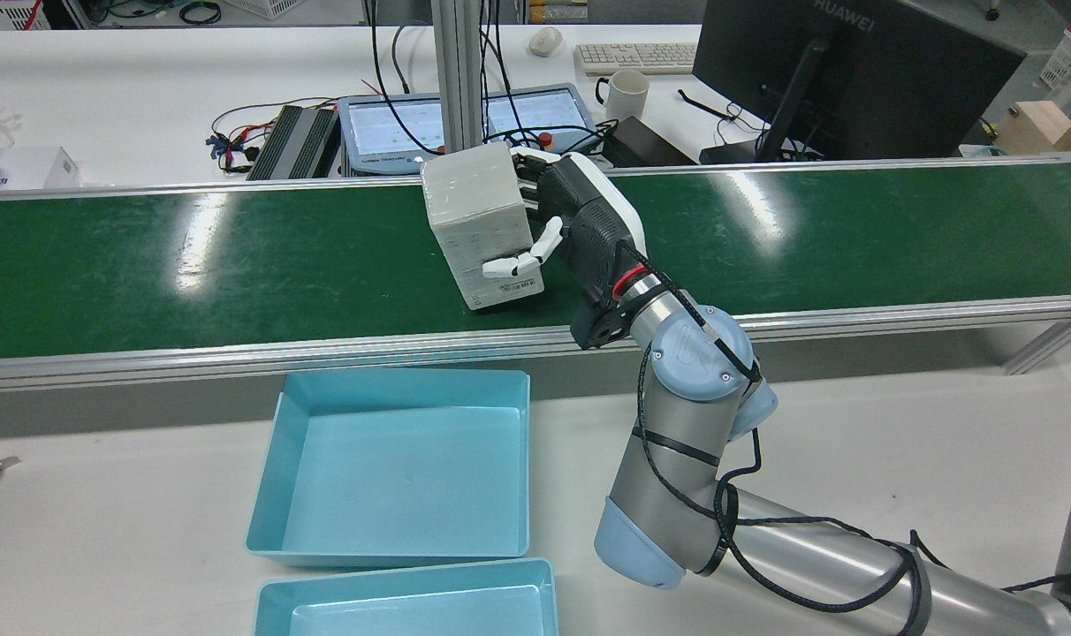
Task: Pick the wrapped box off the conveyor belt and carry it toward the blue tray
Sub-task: 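Lift the held box off the belt and carry it over the blue tray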
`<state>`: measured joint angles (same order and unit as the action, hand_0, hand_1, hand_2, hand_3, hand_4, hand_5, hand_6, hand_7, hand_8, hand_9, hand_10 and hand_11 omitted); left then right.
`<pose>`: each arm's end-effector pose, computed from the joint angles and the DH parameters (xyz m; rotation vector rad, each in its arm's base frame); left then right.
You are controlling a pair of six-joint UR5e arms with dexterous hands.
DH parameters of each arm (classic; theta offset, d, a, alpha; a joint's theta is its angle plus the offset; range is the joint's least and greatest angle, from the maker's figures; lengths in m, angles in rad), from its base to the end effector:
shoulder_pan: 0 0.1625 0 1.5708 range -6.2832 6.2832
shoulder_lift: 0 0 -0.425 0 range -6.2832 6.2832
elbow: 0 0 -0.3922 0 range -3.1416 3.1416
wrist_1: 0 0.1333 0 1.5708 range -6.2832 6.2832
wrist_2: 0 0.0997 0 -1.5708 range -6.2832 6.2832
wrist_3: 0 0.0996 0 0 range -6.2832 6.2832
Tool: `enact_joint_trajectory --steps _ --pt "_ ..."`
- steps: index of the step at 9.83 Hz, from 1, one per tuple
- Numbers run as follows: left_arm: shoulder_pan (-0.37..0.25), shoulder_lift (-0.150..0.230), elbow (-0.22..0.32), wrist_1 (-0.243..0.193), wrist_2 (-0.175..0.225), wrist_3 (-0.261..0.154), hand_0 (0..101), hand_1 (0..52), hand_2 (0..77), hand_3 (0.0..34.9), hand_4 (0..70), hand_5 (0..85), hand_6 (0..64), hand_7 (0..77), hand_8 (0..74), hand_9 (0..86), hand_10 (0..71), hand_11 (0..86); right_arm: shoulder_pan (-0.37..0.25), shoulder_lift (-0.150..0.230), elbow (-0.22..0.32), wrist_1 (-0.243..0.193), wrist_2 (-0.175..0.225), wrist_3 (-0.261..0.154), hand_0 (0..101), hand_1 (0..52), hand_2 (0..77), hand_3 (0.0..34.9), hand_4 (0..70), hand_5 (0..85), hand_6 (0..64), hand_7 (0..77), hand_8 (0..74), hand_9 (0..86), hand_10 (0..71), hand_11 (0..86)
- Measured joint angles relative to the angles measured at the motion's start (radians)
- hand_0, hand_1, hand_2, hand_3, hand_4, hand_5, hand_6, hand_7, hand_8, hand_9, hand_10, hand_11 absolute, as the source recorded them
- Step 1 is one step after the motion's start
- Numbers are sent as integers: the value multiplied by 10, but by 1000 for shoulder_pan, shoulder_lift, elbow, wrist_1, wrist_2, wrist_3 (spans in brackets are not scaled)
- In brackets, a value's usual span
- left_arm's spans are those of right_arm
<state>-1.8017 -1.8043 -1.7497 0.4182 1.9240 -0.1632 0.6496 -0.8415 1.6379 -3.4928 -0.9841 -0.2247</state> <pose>-0.2222 -0.5133 0.5190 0.3143 -2.1716 2.2056 -0.4237 -0.5585 0.2533 -0.3946 -2.4462 1.6889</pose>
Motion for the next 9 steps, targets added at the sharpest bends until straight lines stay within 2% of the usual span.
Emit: enact_joint_trajectory --steps 1,2,4,5,6,7,8,9 --pt "0 0 0 0 0 0 0 0 5 0 0 11 5 5 11 5 0 5 0 -6 66 -38 -2 0 564 65 327 11 387 491 382 480 529 371 491 316" --pt "0 0 0 0 0 0 0 0 5 0 0 11 5 5 11 5 0 5 -4 -11 138 -82 -3 1 570 65 327 3 398 529 404 513 556 382 529 322" --pt "0 0 0 0 0 0 0 0 5 0 0 11 5 5 11 5 0 5 -61 -16 274 -162 -1 -2 570 65 327 3 398 545 404 529 567 382 545 322" --pt "0 0 0 0 0 0 0 0 5 0 0 11 5 5 11 5 5 5 -113 -17 313 -188 2 -9 568 65 327 4 398 551 404 535 567 382 545 322" --pt "0 0 0 0 0 0 0 0 5 0 0 11 5 5 11 5 5 5 -161 -19 334 -201 4 -26 568 65 327 4 398 551 404 535 567 382 545 322" --pt "0 0 0 0 0 0 0 0 11 0 0 11 5 5 5 5 5 5 -201 -24 344 -209 5 -49 565 5 344 4 398 584 415 578 567 382 545 322" --pt "0 0 0 0 0 0 0 0 11 0 0 11 5 5 11 5 5 5 -227 -38 345 -212 6 -67 563 5 344 4 398 584 415 578 567 382 545 322" --pt "0 0 0 0 0 0 0 0 11 0 0 11 5 5 5 5 5 5 -239 -58 343 -213 8 -78 555 5 344 6 398 584 415 595 567 382 600 305"
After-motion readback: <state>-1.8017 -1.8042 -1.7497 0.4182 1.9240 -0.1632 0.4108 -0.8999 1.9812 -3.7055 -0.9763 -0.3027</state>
